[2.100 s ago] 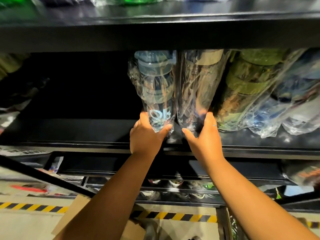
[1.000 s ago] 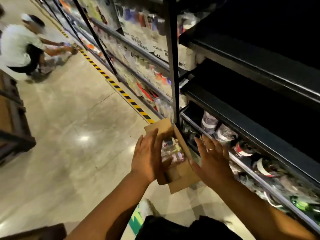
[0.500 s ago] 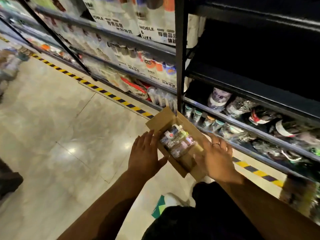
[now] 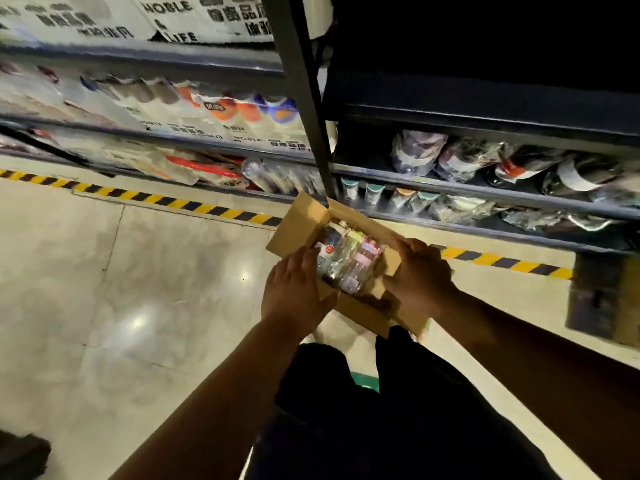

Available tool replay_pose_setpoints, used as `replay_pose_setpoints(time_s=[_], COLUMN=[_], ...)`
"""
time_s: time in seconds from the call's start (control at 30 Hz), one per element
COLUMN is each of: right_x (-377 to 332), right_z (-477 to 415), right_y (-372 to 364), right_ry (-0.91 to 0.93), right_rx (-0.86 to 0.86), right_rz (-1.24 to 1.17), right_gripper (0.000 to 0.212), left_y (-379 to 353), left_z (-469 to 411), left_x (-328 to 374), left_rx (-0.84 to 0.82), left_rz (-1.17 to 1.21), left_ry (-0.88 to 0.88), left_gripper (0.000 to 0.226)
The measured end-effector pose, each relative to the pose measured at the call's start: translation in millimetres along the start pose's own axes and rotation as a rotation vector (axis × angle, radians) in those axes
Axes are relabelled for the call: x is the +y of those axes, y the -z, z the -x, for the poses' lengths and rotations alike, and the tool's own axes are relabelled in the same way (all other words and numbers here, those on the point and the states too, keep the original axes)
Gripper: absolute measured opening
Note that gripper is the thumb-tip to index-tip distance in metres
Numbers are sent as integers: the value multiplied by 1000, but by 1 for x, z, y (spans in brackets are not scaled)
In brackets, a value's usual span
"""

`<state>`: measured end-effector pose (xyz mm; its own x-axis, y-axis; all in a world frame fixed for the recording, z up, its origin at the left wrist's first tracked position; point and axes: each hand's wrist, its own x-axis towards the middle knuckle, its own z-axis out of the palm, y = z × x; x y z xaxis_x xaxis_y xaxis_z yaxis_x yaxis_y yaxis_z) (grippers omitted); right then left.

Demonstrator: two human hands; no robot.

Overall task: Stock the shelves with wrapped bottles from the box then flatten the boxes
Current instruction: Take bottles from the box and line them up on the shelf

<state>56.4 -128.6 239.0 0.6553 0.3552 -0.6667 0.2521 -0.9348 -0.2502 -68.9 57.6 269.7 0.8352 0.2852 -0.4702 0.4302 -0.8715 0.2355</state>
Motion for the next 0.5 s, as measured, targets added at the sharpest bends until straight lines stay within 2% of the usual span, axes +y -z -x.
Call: replay_pose_setpoints(time_s=[0.13,0.23,0.33,0.43,0.5], right_x=[-3,1,14,4,7], right_z=[-49,-96,-149,-173,-198], right_y=[-45,-102,-182,-229,-268], right_ry=[-195,-350,-486,-614,-666], right_rx=[-14,-58,-64,-88,-109], right_rz=[-211,-495,-707,-815,-872], right_gripper=[84,83,103,90,90], left_y=[-33,-68,-112,-164,-203], left_z=[-53,-99,-146,-184,-203], left_x=[-25,-55,-89,-113,-126], left_rx=[-110,-230,-314,-356,-386], left_rz=[-1,-47,-45,-2,51], left_ry=[-65,-126,-164,-141,-111], left_gripper=[89,89,89,87,86])
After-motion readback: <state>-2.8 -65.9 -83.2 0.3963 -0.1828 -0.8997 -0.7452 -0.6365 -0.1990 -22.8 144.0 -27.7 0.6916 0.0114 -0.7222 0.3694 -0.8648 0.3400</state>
